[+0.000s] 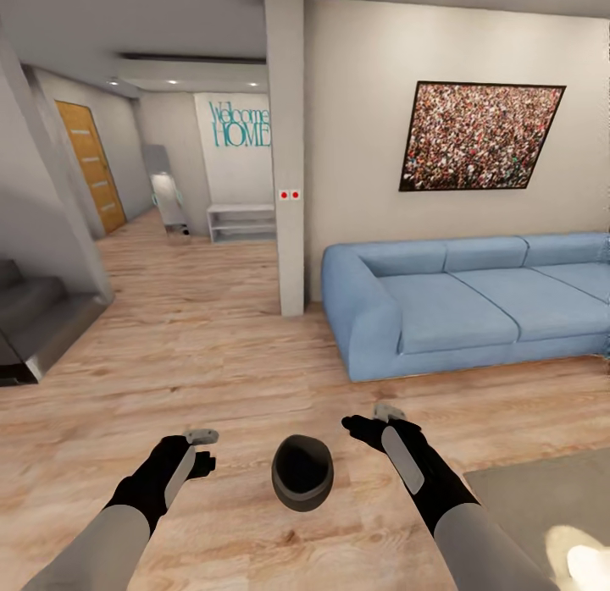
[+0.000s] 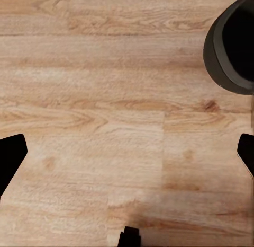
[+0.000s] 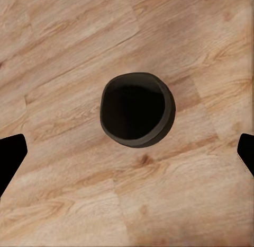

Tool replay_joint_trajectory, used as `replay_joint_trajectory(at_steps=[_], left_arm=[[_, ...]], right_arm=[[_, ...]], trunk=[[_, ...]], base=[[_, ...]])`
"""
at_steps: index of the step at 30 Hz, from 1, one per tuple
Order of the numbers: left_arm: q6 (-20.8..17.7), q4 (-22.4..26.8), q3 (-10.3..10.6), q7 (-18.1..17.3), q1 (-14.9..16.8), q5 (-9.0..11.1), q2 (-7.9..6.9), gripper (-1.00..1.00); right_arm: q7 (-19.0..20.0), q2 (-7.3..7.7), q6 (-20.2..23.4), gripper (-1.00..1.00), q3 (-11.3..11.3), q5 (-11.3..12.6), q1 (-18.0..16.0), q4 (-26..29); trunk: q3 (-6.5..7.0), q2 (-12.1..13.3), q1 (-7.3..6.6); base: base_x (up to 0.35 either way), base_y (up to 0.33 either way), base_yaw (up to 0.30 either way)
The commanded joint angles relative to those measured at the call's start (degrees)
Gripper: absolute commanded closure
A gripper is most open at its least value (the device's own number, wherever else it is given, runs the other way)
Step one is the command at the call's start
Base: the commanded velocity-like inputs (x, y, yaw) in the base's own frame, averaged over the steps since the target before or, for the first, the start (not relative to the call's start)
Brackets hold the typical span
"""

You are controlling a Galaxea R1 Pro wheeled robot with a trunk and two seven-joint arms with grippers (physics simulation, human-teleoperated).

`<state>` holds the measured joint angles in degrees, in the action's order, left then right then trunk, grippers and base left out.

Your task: Place each of the two pumpkins and all three candles from the living room inside a cabinet in the living room (use any cabinet), then make sure every cabinet is closed, and position the cauldron so it is next to a table in the living room.

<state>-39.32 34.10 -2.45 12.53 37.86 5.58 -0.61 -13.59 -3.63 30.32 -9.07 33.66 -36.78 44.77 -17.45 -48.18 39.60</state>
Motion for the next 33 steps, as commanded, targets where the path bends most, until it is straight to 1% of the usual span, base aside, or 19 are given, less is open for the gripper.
replay_joint_trajectory(at_steps=[1, 13, 15, 17, 18, 19, 20, 24, 25, 27, 28, 29, 33], left_arm=[[-0.2, 0.1, 0.0, 0.4, 0.0, 0.6, 0.00, -1.00], [0.0, 0.1, -0.1, 0.3, 0.0, 0.8, 0.00, -1.00], [-0.1, 0.1, -0.6, -7.8, 0.0, 0.9, -0.06, -1.00], [-0.1, 0.1, -0.7, -13.0, 0.0, 1.0, -0.17, -1.00], [-0.1, 0.1, -0.7, -16.8, 0.0, 1.0, -0.23, -1.00], [-0.2, 0.1, -0.7, -19.1, 0.0, 1.0, -0.21, -1.00], [-0.2, 0.1, -0.7, -19.6, 0.0, 1.0, -0.12, -1.00], [-0.2, 0.1, -0.6, -19.9, 0.0, 1.0, -0.02, -1.00], [-0.2, 0.1, -0.6, -19.9, 0.0, 1.0, -0.01, -1.00], [-0.2, 0.1, -0.6, -19.9, 0.0, 0.9, 0.04, -1.00], [-0.3, 0.1, -0.6, -19.8, 0.0, 0.9, 0.10, -1.00], [-0.3, 0.1, -0.6, -19.8, 0.0, 0.9, 0.29, -1.00], [-0.3, 0.1, -0.5, -19.5, 0.0, 0.8, 1.64, -1.00]], right_arm=[[-0.6, 0.02, 0.1, -1.00, -0.2, 0.6, 0.0, 0.1], [-0.6, -0.05, 0.2, -1.00, -0.4, 0.6, 0.0, 0.0], [-0.8, -0.12, 0.6, -1.00, -0.6, 0.5, 0.0, -0.2], [-0.9, -0.52, 0.7, -1.00, -0.7, 0.5, 0.0, -0.3], [-1.0, -1.30, 0.8, -1.00, -0.7, 0.4, -0.1, -0.4], [-1.2, -2.32, 1.2, -1.00, -0.7, 0.2, 0.0, -0.5], [-1.3, -2.78, 2.3, -1.00, -0.8, 0.0, 0.0, -0.5], [-1.3, -3.03, 3.9, -1.00, -0.8, -0.2, 0.0, -0.5], [-1.4, -3.66, 4.4, -1.00, -0.8, -0.3, 0.0, -0.9], [-1.7, -4.22, 4.6, -1.00, -0.9, -0.4, -0.1, -2.0], [-3.4, -5.05, 4.7, -1.00, -1.3, -0.6, -0.4, -4.5], [-4.7, -5.45, 4.7, -1.00, -1.4, -0.7, -0.6, -5.8], [-6.2, -5.84, 4.8, -1.00, -1.6, -0.7, -1.0, -7.9]], trunk=[[-0.07, -0.1, 0.05], [-0.05, -0.1, 0.05], [-0.05, -0.1, 0.05], [-0.05, -0.1, 0.05], [-0.05, -0.1, 0.05], [-0.05, -0.1, 0.05], [-0.05, -0.1, 0.05], [-0.05, -0.1, 0.05], [-0.05, -0.1, 0.05], [-0.05, -0.1, 0.05], [-0.05, -0.1, 0.05], [-0.05, -0.1, 0.05], [-0.05, -0.1, 0.05]], base=[[0.342, 0.000, -0.072], [0.339, 0.000, -0.009], [0.307, 0.000, 0.000], [0.317, 0.000, 0.000], [0.327, 0.000, 0.000], [0.327, 0.000, 0.000], [0.322, 0.000, 0.000], [0.326, 0.000, 0.000], [0.328, 0.000, 0.000], [0.312, 0.000, 0.000], [0.258, 0.000, 0.000], [0.203, 0.000, 0.000], [0.075, 0.000, 0.000]])
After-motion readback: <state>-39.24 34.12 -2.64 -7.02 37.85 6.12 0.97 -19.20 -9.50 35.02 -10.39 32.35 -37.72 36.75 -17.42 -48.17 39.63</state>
